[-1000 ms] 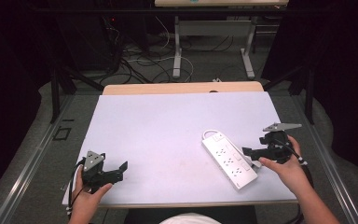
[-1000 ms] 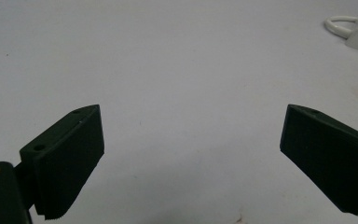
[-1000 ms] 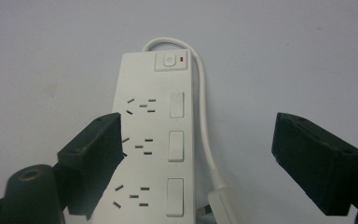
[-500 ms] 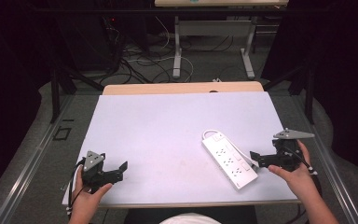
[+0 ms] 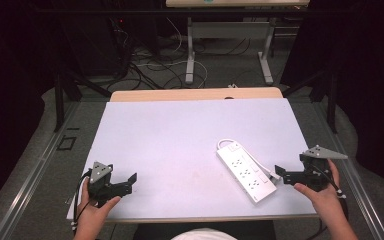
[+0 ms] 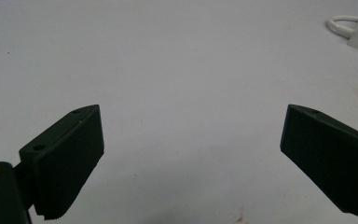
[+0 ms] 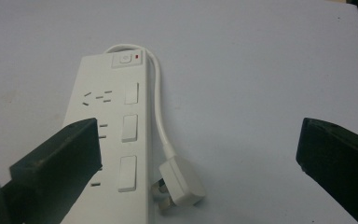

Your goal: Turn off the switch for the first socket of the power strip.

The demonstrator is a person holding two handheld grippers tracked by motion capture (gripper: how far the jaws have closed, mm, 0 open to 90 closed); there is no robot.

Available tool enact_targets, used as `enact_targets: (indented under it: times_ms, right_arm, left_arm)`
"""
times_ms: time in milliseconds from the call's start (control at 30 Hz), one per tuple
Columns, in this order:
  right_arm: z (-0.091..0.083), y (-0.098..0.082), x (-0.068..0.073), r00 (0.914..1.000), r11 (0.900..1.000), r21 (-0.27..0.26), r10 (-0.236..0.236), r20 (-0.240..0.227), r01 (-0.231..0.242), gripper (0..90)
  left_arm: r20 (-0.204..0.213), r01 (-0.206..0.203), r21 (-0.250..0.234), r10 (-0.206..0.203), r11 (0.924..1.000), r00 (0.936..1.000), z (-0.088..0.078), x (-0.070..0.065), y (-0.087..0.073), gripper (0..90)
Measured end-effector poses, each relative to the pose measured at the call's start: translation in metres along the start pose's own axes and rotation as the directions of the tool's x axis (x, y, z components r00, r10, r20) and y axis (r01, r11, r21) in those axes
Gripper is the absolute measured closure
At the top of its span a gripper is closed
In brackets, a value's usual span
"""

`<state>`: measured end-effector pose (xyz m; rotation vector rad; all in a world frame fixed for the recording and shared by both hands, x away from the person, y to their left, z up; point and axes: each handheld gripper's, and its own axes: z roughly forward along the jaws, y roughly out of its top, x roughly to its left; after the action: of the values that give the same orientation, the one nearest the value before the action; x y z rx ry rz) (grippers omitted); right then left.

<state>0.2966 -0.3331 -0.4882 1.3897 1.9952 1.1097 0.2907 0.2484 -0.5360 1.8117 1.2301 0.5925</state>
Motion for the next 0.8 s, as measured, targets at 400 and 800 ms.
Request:
enact_targets:
  times_ms: [400,800]
  right_arm:
    - [0.002,-0.021,-0.013,0.9986,0.998,-0.04,0.042,0.032,-0.041,0.0]
    - [0.002,-0.038,-0.029,0.9963,0.997,-0.056,0.063,0.058,-0.06,0.0]
  left_arm:
    - [0.01,-0.009,0.013,0.009,0.9999,0.9999,0.002,-0.002,-0.001,1.8]
    - [0.015,-0.013,0.023,0.013,0.9997,0.9998,0.005,-0.002,-0.002,0.3]
